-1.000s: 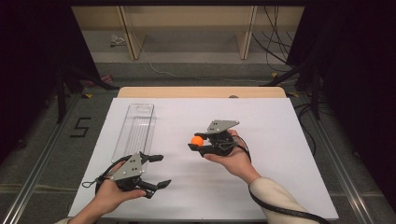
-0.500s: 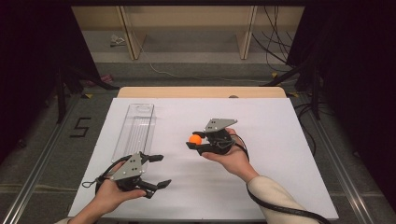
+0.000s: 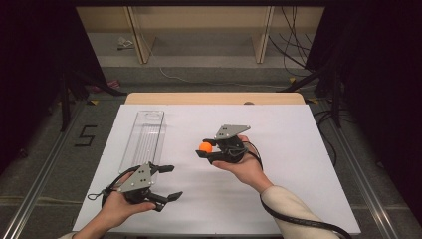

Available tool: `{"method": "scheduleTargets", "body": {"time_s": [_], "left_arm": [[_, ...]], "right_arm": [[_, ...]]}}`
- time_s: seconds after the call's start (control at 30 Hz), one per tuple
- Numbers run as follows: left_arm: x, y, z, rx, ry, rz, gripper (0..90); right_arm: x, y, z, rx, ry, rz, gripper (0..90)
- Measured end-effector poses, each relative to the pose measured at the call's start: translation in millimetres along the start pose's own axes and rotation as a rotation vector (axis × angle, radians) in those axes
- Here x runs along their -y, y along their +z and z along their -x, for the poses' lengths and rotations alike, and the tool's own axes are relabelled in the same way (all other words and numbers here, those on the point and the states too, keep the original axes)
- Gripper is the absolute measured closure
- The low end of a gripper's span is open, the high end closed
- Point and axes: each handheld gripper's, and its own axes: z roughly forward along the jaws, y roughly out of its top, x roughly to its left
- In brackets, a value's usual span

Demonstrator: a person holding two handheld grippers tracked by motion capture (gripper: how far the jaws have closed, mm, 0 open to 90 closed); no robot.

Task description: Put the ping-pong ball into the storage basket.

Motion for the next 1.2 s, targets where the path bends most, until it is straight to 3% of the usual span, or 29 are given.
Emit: {"method": "scheduleTargets", "body": {"time_s": [1.2], "left_arm": [[-0.1, 0.5, 0.9, 0.006, 0.006, -0.004, 18.7]], "right_arm": [[-13.4, 16.3, 1.8, 0.001, 0.010, 0.008, 51.3]]}}
